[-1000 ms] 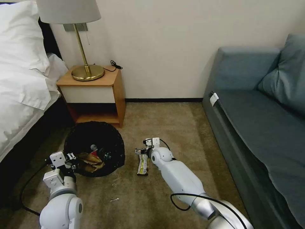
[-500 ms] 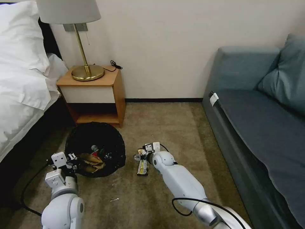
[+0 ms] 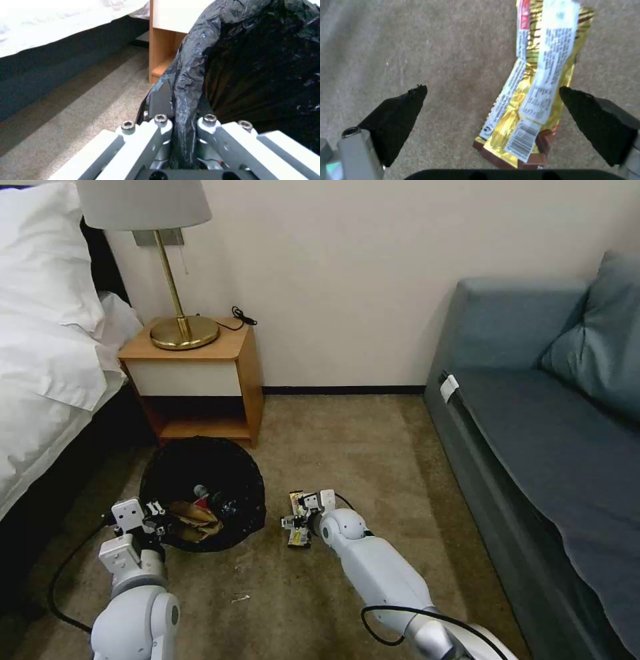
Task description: Pick up the trash bin, then pick up the garbage on the floor and place it into the trash bin.
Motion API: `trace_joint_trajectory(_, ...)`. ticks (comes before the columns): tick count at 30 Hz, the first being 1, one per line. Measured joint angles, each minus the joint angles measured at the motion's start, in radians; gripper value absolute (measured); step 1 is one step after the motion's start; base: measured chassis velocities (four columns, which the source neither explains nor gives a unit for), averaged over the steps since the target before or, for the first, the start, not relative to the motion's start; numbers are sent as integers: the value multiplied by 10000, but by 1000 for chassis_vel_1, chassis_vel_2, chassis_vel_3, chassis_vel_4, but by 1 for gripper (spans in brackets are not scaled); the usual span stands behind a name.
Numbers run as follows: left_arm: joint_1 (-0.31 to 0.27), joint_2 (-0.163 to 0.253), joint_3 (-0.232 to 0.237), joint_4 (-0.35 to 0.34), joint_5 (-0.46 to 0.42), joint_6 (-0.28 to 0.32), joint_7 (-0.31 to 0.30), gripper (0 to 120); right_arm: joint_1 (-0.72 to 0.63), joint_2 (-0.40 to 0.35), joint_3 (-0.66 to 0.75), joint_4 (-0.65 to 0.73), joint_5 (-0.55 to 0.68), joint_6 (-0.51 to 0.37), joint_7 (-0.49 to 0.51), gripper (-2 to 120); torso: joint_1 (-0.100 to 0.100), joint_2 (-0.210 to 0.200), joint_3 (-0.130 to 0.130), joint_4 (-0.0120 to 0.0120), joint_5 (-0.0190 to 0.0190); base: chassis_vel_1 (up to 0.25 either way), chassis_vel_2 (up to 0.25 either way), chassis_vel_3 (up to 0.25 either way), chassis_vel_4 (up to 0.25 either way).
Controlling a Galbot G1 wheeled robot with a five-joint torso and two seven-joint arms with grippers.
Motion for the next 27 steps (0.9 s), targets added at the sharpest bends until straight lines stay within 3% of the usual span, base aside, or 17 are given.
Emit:
trace_joint_trajectory(9, 167, -11, 24, -170, 72, -42, 15, 3, 36, 95, 213, -1081, -653, 711, -407, 100, 0, 0, 0, 0, 0, 0, 0, 0, 0)
trace_joint_trajectory(27, 258, -20, 40, -297, 120, -119, 17, 3, 52, 91, 792, -1989, -1469, 1365, -1154, 100, 0, 0, 0, 0, 0, 0, 0, 0, 0)
